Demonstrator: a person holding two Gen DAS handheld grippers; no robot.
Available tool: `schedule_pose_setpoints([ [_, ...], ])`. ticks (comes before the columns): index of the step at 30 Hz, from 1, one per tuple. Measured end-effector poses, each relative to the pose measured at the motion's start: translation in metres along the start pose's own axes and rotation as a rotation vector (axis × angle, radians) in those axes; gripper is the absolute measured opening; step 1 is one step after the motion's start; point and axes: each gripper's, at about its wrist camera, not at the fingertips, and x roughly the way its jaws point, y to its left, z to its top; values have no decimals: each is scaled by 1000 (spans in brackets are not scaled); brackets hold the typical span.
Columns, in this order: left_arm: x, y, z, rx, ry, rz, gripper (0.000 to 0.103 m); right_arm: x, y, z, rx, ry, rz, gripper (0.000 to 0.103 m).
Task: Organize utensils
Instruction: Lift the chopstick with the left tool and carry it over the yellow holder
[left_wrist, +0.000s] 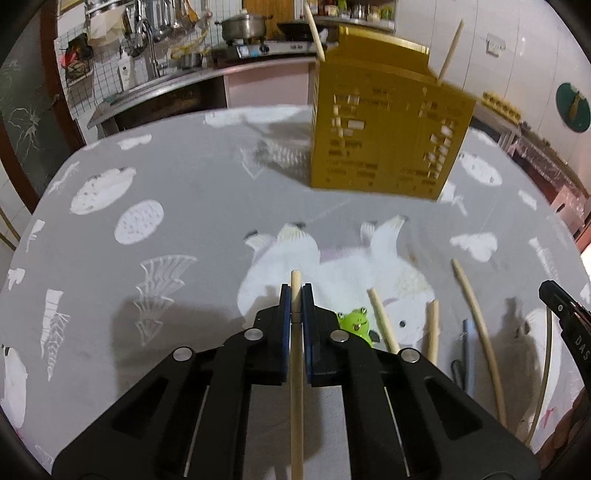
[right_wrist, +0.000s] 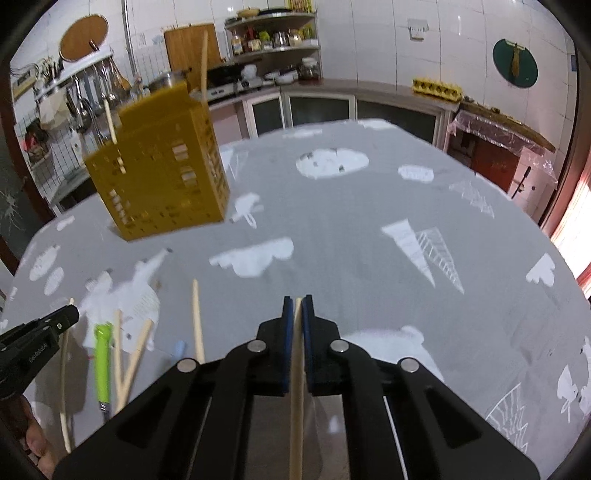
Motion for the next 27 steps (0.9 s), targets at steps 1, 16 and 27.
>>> schedule_pose_setpoints([
  [1, -7, 2, 2, -4, -21, -11, 5, -4, 0, 2, 1, -17, 10, 6],
  [16, -88, 19, 7, -7, -303, -42, 5, -60, 0, 18, -6, -290, 140, 6],
  [27, -113, 23, -10, 10, -399, -32, 5, -101, 2, 12, -40, -427, 127, 6],
])
